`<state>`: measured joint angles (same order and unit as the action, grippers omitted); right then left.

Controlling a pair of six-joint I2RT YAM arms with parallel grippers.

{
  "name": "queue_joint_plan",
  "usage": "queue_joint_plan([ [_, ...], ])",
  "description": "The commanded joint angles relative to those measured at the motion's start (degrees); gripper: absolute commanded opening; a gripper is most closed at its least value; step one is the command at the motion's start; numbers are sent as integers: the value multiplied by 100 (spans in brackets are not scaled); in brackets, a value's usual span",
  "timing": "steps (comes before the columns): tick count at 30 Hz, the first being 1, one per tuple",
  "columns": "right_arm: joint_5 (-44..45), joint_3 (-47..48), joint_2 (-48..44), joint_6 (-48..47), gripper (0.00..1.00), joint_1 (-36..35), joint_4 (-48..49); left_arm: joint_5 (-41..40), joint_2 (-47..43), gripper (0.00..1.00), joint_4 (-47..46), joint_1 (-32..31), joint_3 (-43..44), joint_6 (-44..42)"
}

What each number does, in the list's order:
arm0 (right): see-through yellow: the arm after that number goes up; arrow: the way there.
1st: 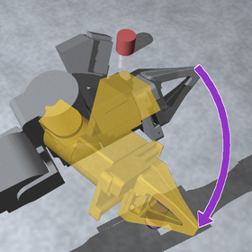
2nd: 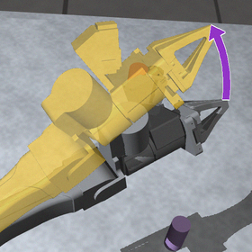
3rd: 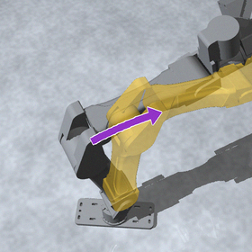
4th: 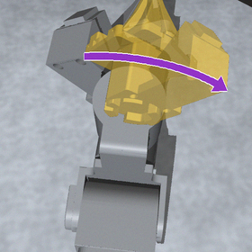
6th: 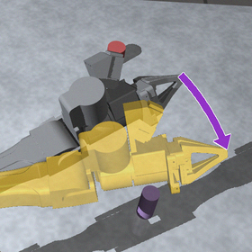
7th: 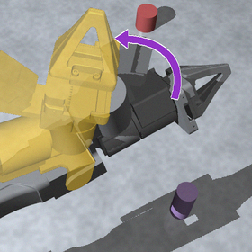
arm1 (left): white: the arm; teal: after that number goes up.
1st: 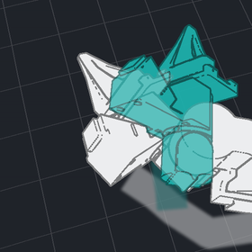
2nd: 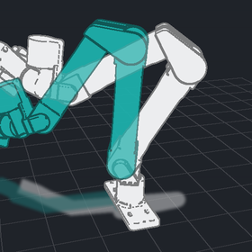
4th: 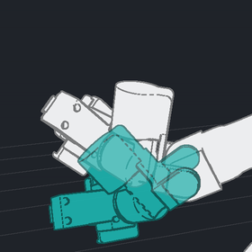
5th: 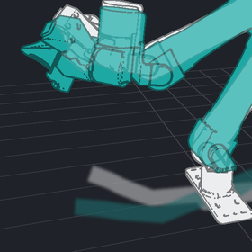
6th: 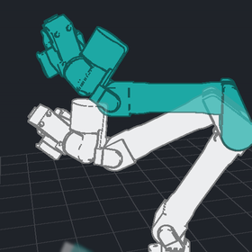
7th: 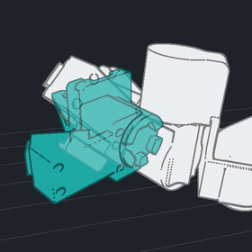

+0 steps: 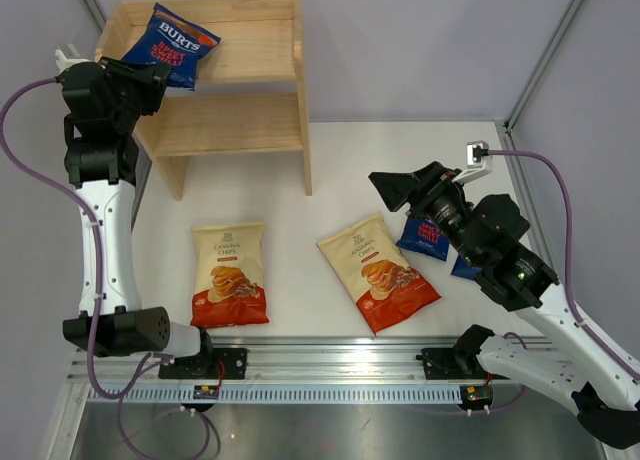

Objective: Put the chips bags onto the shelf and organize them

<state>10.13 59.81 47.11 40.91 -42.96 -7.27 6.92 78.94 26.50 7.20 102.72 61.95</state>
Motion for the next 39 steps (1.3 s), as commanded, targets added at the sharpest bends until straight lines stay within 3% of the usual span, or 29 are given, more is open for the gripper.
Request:
queue_joint_plan([
  [1, 252, -57, -167, -92, 87, 42, -64, 468, 147, 0, 119, 264, 399, 562],
  [7, 367, -233, -501, -12, 87, 33, -64, 275, 516, 4, 74, 536, 362, 1178],
  [15, 551, -479, -791, 5, 87, 42, -38, 126, 1474, 12, 882, 607, 1795, 1275],
  [25, 657, -514, -914, -65, 87, 42, -99, -164, 1599, 19, 1050, 800, 1725, 1126],
  [29, 657, -523, -862, -65, 87, 33, -91, -288, 1520, 37, 1024, 800, 1760, 854],
  [33, 657, -523, -792, -48, 87, 33, -82, -270, 1563, 64, 1137, 792, 1954, 590],
  [39, 683, -462, -704, -100, 87, 33, -178, -576, 1353, 80, 1628, 792, 1980, 28],
])
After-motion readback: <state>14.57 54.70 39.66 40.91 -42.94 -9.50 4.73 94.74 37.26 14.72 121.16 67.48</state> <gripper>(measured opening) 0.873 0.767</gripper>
